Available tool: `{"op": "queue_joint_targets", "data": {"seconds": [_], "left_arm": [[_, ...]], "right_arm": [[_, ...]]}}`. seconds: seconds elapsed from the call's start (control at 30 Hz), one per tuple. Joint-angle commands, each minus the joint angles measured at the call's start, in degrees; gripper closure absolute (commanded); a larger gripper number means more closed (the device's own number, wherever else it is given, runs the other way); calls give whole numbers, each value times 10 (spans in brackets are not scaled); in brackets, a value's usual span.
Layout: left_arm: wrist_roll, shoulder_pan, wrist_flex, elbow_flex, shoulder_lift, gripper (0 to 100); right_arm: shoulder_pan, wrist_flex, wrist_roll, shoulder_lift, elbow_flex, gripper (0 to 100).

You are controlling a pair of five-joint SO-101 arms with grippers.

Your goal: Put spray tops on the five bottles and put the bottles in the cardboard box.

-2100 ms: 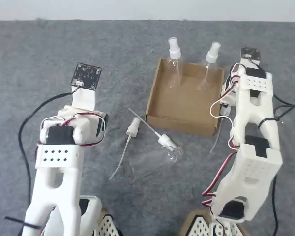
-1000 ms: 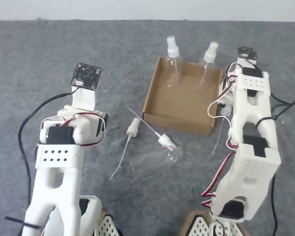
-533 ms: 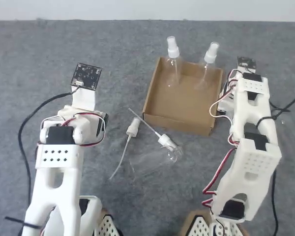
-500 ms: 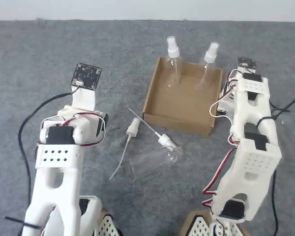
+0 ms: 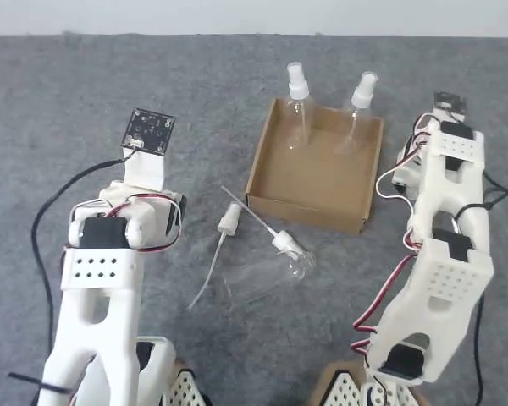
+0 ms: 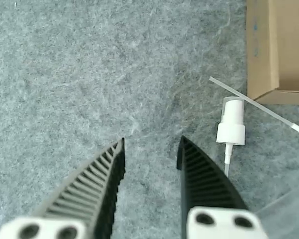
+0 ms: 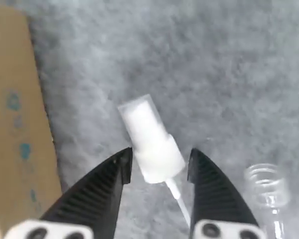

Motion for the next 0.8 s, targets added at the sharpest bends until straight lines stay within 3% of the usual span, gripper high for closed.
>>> {"op": "queue_joint_targets", "data": {"seconds": [0.0, 0.4, 0.6, 0.77], "left_arm": [[4, 3, -3, -2, -2, 841], [4, 2, -2, -2, -2, 841], [4, 0, -2, -2, -2, 841], [4, 1, -4, -2, -2, 841]], "right_arm": [[0, 10, 0, -12, -37, 850], [-29, 5, 125, -5, -75, 850], [-19, 10, 135, 30, -75, 859], [5, 11, 134, 40, -76, 975]]}}
